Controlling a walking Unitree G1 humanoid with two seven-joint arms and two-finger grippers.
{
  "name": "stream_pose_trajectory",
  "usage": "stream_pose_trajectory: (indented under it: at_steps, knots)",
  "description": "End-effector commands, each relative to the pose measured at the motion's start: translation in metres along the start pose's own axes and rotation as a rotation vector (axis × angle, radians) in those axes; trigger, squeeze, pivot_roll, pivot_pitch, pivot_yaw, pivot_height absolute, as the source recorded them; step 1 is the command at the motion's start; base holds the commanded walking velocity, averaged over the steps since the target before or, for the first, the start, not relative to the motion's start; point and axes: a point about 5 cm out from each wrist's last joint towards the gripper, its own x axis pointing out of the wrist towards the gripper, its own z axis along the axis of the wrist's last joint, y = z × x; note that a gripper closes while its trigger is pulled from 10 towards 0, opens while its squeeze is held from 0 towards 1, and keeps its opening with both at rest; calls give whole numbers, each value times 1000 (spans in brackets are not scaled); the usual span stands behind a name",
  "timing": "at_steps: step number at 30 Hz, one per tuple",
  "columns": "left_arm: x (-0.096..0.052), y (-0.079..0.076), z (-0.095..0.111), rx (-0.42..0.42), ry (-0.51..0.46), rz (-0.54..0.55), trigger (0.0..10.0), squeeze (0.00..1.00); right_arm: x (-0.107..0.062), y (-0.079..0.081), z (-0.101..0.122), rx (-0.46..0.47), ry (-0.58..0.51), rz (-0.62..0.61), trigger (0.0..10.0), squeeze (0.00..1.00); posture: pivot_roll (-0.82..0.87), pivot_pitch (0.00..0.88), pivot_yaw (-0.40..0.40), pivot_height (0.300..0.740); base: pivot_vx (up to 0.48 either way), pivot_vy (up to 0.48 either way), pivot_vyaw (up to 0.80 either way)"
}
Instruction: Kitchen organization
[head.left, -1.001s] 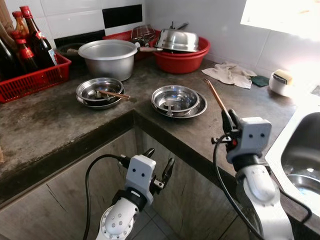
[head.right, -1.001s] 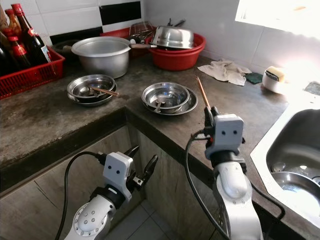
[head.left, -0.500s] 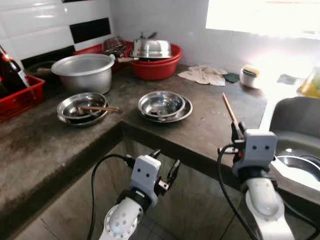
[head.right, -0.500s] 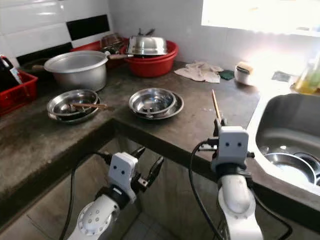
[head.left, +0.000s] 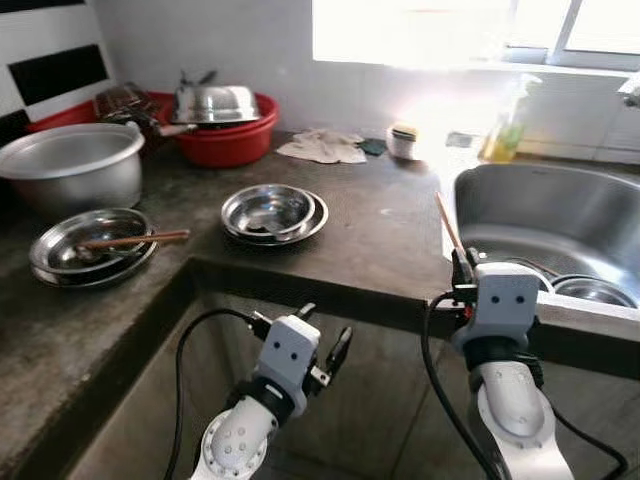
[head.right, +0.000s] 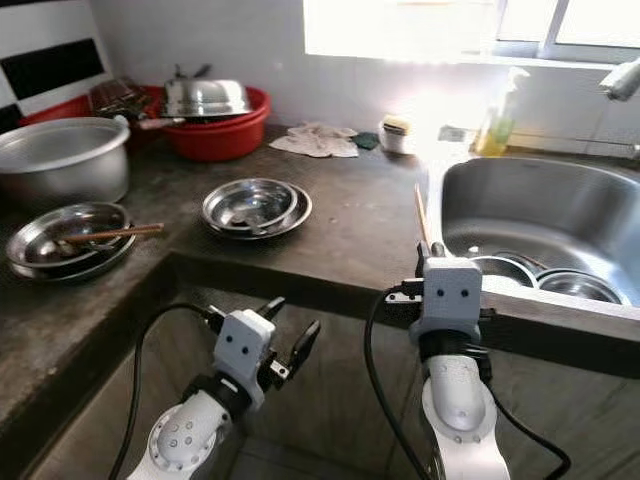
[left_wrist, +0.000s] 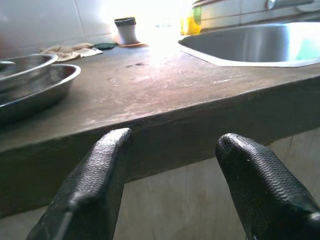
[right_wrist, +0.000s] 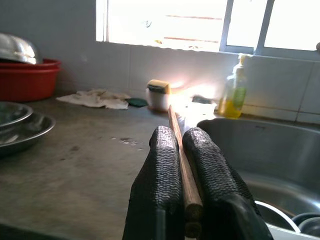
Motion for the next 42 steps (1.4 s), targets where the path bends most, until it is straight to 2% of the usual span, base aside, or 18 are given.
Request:
stream_pose_trajectory:
  at_steps: [1,5,6,7,8,11,18,22,32,35,38,40,42]
  knots:
    - [3,-5,0,-17,0,-18,10000,0,0,-6,-1,-27,12,-29,0,0,89,7,-16,740,0,0,-775]
    - [3,-6,1,-9,-6,-21,10000,0,1,-6,-3,-38,24,-29,0,0,92,8,-17,740,0,0,-687]
    - [2,-6,1,-4,-8,-19,10000,0,3,-6,-4,-43,28,-23,7922,0,92,8,-21,740,0,0,0]
    - [2,-6,1,-4,-8,-19,10000,0,3,-6,-4,-43,28,-23,7922,0,92,8,-21,740,0,0,0]
    - [2,-6,1,2,-5,-22,10000,0,4,-5,-4,-49,28,-12,10000,0,91,8,-18,740,0,-412,0]
    - [2,-6,1,2,-3,-24,10000,0,7,-6,-3,-55,24,-12,10000,0,90,10,-21,740,0,-415,0]
    - [4,-6,1,19,-2,-21,10000,0,25,-21,4,-70,5,-30,10000,0,88,12,-21,740,186,-406,0]
    - [5,-4,1,-1,-2,-11,10000,0,35,-25,3,-101,38,-16,10000,0,85,13,-17,740,297,-372,0]
    - [5,-4,0,11,2,-22,10000,0,55,-38,11,-89,56,16,10000,0,89,13,-16,740,321,-352,0]
    - [5,-4,0,11,5,-24,10000,0,61,-47,12,-105,79,33,10000,0,88,13,-15,740,326,-347,0]
    - [5,-4,0,11,4,-27,10000,0,63,-50,11,-101,103,44,10000,0,87,12,-19,740,369,-297,0]
    - [5,-4,0,3,0,-30,10000,0,67,-52,7,-124,178,76,10000,0,89,11,-20,740,394,-266,0]
    - [6,-3,-1,1,11,-12,10000,0,68,-52,8,-110,174,86,10000,0,89,9,-19,740,390,-274,0]
